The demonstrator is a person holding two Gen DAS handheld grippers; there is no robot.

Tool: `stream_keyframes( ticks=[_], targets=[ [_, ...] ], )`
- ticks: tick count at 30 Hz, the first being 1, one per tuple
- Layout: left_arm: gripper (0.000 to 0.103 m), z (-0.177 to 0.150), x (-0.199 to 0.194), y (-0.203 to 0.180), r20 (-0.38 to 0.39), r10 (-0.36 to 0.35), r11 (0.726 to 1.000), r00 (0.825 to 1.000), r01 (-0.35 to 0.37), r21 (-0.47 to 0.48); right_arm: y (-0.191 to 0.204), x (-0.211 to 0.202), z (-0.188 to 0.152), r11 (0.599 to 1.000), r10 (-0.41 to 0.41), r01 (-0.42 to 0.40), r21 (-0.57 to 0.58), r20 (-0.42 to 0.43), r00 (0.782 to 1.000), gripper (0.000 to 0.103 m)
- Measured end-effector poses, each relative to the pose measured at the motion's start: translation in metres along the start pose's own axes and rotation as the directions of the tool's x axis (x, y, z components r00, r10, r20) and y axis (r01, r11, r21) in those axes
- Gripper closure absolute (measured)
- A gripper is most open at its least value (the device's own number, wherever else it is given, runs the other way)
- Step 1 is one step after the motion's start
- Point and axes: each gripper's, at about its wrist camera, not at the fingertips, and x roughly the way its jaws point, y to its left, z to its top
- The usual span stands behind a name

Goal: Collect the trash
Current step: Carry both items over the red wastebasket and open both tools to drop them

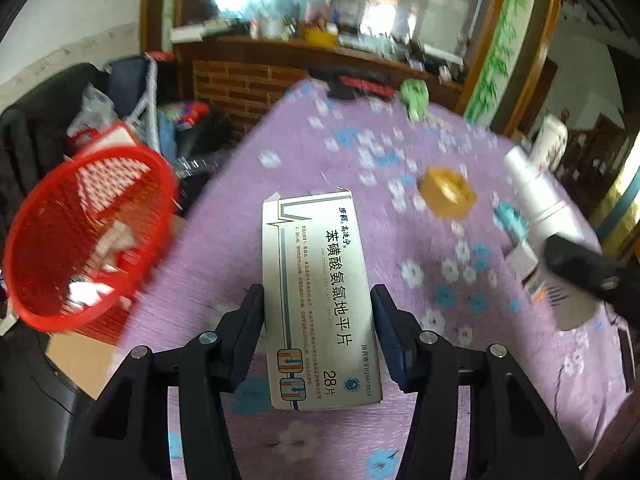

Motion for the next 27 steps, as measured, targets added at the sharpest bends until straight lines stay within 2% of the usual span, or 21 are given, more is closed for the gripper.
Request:
stream_keyframes(
  ticks=[4, 6, 11, 14, 19, 21, 24, 27],
  targets=[
    [0.050, 0.016, -0.034, 0.041, 0.072, 0.041, 0.998, 0.997, -0.037, -0.053, 0.031, 0.021, 0.013, 0.998, 0.047, -0.049, -0.044, -0.033, 0.998, 0.071],
    [0.050, 0.023, -0.046, 0.074, 0.092, 0.086, 0.992, 0.992, -0.077, -0.104, 0.053, 0.036, 0.021, 0.993, 0.090, -0.094, -0.067, -0.062, 0.994, 0.071],
    [0.050, 0.029, -0.051, 0.140, 0.076, 0.173, 0.968, 0.982, -0.155, -0.199, 0.112, 0.076, 0.039, 0.975, 0.165, -0.179, -0.130, -0.118, 0.979, 0.070],
    [0.050, 0.030, -0.046, 0.166, 0.060, 0.199, 0.956, 0.978, -0.180, -0.232, 0.140, 0.102, 0.048, 0.965, 0.205, -0.226, -0.134, -0.151, 0.967, 0.070],
    [0.049, 0.029, -0.042, 0.191, 0.055, 0.211, 0.946, 0.976, -0.190, -0.263, 0.174, 0.138, 0.061, 0.961, 0.216, -0.240, -0.138, -0.168, 0.962, 0.070],
    [0.044, 0.030, -0.040, 0.198, 0.050, 0.214, 0.941, 0.976, -0.192, -0.278, 0.180, 0.150, 0.065, 0.959, 0.209, -0.237, -0.153, -0.178, 0.962, 0.061],
    [0.040, 0.029, -0.038, 0.200, 0.060, 0.201, 0.940, 0.978, -0.175, -0.293, 0.168, 0.143, 0.064, 0.960, 0.222, -0.244, -0.137, -0.156, 0.962, 0.061],
    [0.038, 0.025, -0.041, 0.193, 0.070, 0.198, 0.945, 0.978, -0.171, -0.280, 0.152, 0.126, 0.058, 0.967, 0.194, -0.212, -0.140, -0.130, 0.972, 0.061]
  ],
)
